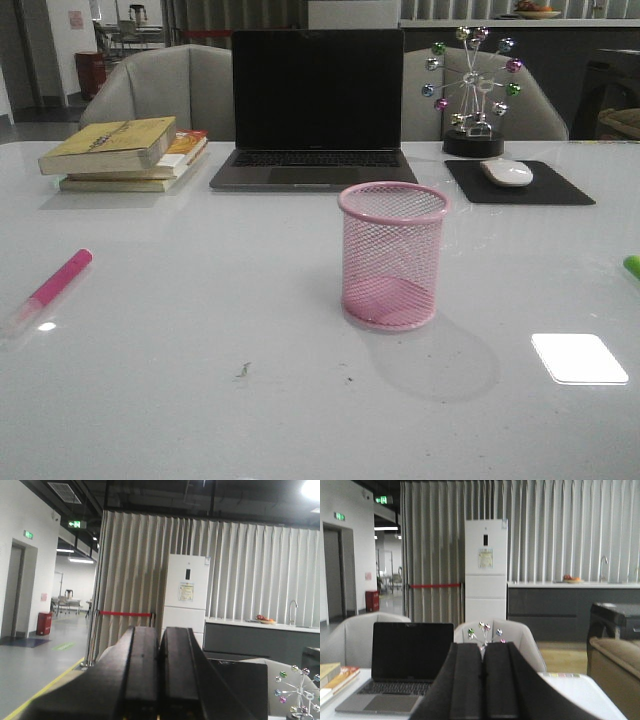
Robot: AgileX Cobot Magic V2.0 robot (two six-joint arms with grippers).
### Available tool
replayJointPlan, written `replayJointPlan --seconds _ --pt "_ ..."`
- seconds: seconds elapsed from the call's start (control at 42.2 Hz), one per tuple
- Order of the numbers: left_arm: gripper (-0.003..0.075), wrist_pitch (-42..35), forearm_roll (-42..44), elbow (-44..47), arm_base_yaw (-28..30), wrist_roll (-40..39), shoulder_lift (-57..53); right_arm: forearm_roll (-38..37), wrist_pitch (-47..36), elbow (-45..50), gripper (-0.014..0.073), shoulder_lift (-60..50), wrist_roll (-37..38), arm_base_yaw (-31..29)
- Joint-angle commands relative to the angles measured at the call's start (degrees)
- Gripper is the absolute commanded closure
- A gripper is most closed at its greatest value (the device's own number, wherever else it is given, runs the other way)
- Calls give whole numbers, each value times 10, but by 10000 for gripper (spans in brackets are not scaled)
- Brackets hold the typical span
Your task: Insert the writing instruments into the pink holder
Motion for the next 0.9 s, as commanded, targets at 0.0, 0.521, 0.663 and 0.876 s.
replayJointPlan --seconds 0.0,0.521,0.663,0.876 --pt "627 45 -3 -88 -3 -4 61 -10 53 -82 540 67 0 -1" --pt "627 343 -1 -149 -3 -4 269 -10 287 -144 540 295 0 -1" --pt "627 354 -8 -143 -3 -4 315 -11 295 -144 533 343 -1 -1" --pt "422 347 -10 -143 -3 15 359 -37 292 -144 213 409 -1 -1"
